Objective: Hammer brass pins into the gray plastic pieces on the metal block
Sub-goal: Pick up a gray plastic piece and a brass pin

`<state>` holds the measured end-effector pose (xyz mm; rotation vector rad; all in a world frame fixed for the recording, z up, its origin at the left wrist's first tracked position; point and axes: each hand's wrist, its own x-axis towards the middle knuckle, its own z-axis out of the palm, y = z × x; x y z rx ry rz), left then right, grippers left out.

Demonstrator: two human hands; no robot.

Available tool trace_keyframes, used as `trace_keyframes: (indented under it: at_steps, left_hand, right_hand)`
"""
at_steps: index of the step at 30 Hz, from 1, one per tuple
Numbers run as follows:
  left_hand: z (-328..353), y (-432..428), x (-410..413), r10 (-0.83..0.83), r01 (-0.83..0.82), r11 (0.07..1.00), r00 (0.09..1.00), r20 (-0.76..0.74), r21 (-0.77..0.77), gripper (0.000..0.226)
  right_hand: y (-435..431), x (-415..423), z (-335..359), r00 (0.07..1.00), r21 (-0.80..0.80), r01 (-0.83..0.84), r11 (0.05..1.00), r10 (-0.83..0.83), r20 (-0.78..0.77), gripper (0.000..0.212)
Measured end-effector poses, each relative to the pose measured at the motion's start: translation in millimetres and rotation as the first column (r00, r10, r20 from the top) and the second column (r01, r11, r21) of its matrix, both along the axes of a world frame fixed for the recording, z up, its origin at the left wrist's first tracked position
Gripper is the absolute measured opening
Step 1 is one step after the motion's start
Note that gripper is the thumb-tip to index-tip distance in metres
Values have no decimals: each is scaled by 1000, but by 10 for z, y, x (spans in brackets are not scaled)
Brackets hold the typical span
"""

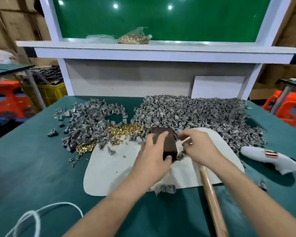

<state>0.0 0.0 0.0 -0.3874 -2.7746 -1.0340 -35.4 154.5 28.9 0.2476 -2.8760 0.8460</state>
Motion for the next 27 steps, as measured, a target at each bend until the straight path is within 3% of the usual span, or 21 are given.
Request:
trace_keyframes:
  at_steps: [1, 3, 5, 9, 12, 15, 20, 23, 27]
  left_hand:
    - [7, 39, -149, 36, -31, 989, 999, 37, -148, 69]
    - [-46, 55, -369, 83, -66, 952, 995, 47, -299, 67]
    - [-93, 4, -507, 52, -26, 938, 997, 64, -347, 60]
    - [-252, -353, -627, -139, 139, 931, 990, 27, -337, 62]
    - [-296, -786, -665, -325, 315, 916, 946, -1, -250, 67]
    - [-299, -1037, -723, -399, 393, 902, 917, 4, -179, 76]
    - [-204, -1162, -874, -431, 450, 869, 893, 132, -206, 72]
    - [-105, -1304, -1057, -341, 340, 919, 940, 32, -201, 68]
    - [-196, -1291, -1263, -230, 216, 914, 973, -1, -344, 41]
  right_hand:
    - [-45, -140, -9, 1000, -1, 9, 1000, -9, 0, 41]
    - [-112, -328, 16, 999, -57, 13, 998, -10, 42, 43]
    - [-181, -510, 14, 996, -85, -10, 996, 17, 83, 43]
    - [-265, -634, -73, 991, 139, -65, 988, 48, 123, 47]
    - [-299, -558, -98, 977, 216, -88, 972, 41, 211, 75]
    - [-326, -430, -54, 943, 220, -148, 964, 71, 325, 93]
    - [-346, -293, -22, 898, 185, -179, 966, 84, 433, 79]
    - [-379, -208, -3, 909, 339, -170, 925, 14, 416, 70]
    - [-465, -224, 96, 960, 561, -134, 817, -33, 277, 68]
